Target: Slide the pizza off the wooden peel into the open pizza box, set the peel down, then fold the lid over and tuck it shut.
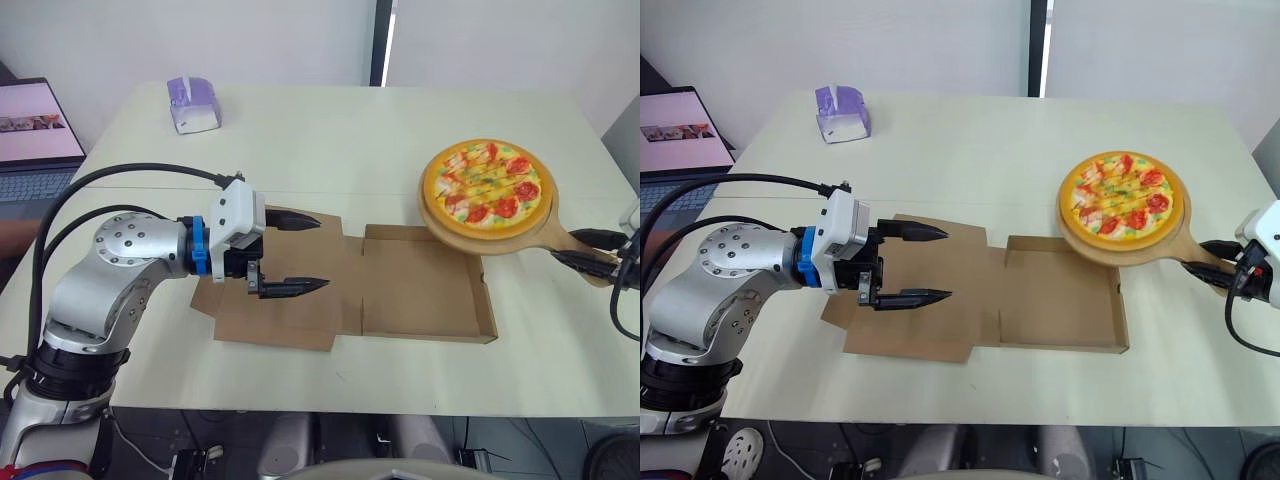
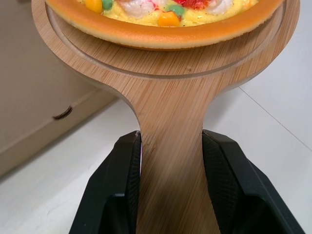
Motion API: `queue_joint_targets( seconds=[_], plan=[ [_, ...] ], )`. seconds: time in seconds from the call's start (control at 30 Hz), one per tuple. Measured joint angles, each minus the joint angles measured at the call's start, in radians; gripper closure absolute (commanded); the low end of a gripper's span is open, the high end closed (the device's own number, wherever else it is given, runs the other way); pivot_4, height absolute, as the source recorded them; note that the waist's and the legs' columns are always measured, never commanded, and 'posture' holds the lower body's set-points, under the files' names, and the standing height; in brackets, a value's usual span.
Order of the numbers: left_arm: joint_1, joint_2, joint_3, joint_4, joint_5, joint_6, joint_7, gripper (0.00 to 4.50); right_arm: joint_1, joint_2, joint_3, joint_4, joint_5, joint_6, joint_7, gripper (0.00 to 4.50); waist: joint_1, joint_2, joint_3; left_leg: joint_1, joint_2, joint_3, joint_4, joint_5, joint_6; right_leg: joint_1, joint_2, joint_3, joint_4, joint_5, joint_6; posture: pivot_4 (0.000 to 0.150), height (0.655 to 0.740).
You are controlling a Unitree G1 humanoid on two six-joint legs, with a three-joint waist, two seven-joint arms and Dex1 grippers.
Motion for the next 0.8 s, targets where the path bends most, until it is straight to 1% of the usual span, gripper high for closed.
queue_joint_targets(
  seconds=[0.23, 0.53, 0.73, 0.8],
  plan=[
    [0.002, 0.028, 0.002, -0.015, -0.03, 0.014, -0.03, 0.0, 0.052, -0.017, 0.001, 0.0, -0.095, -0.155, 0.059, 2.91, 0.001, 0.0, 0.0, -0.002, 0.0, -0.001, 0.0, 0.0, 0.0, 0.0, 0.0, -0.001, -0.003, 0.0, 0.0, 0.15, 0.7251],
    [0.002, 0.03, 0.002, -0.019, -0.038, 0.014, -0.04, 0.0, 0.054, -0.036, 0.003, 0.006, -0.175, -0.291, 0.079, 2.91, 0.001, 0.0, 0.0, -0.002, 0.0, -0.001, 0.0, 0.0, 0.0, 0.0, 0.0, -0.001, -0.003, 0.0, 0.0, 0.15, 0.7251],
    [0.003, 0.029, 0.002, -0.019, -0.037, 0.014, -0.037, 0.0, 0.012, -0.049, 0.014, 0.074, -0.225, -0.385, 0.072, 2.91, 0.001, 0.0, 0.0, -0.002, 0.0, -0.001, 0.0, 0.0, 0.0, 0.0, 0.0, -0.001, -0.003, 0.0, 0.0, 0.15, 0.7251],
    [0.004, 0.029, 0.001, -0.019, -0.037, 0.014, -0.037, 0.0, -0.026, -0.063, 0.018, 0.116, -0.242, -0.419, 0.067, 2.91, 0.0, 0.001, 0.0, -0.002, 0.0, 0.0, 0.0, 0.0, 0.0, 0.0, 0.0, 0.0, -0.003, 0.0, 0.0, 0.15, 0.7251]
  ],
)
